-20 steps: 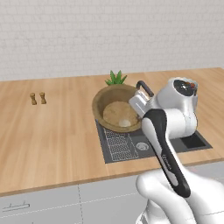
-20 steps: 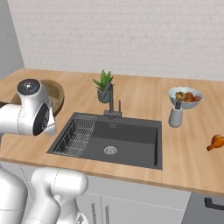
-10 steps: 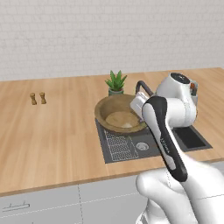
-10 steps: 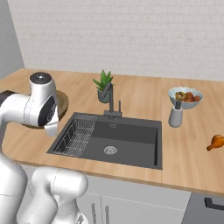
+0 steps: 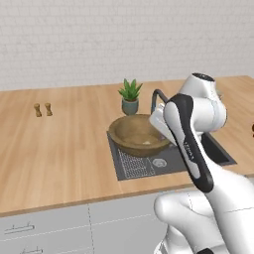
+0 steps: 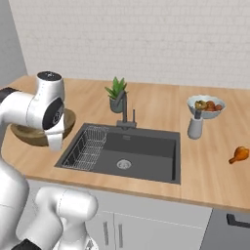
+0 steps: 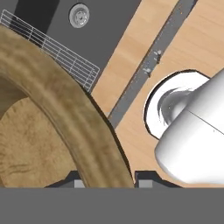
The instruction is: Pick the garlic from the sink and place it in the bowl. Then pick the bowl and place it in the microwave. Then close the microwave door and press the start button.
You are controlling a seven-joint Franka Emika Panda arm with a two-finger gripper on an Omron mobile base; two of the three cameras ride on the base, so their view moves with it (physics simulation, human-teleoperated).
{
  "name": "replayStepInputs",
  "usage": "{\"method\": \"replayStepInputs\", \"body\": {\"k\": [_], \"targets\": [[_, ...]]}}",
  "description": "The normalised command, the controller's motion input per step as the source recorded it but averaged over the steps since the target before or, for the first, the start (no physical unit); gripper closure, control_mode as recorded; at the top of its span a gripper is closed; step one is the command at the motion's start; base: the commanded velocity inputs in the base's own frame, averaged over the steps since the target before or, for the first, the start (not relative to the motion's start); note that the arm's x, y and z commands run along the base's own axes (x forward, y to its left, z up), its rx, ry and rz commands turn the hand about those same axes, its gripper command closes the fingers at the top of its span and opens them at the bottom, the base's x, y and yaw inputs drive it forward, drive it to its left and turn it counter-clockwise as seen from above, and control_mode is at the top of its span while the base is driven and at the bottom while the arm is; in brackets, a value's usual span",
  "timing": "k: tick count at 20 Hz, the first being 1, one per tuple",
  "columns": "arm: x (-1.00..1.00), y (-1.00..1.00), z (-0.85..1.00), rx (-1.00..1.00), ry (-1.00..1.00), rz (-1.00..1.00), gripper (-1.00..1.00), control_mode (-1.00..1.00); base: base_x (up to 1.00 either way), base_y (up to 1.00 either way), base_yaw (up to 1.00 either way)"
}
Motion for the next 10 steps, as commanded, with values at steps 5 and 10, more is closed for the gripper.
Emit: {"method": "replayStepInputs", "body": {"k": [5, 10], "targets": [[0.00, 0.00, 0.00, 0.00, 0.00, 0.00, 1.00, 1.00, -1.00, -0.14, -0.24], [0.00, 0.00, 0.00, 0.00, 0.00, 0.00, 1.00, 1.00, -0.77, -0.08, -0.53]]}}
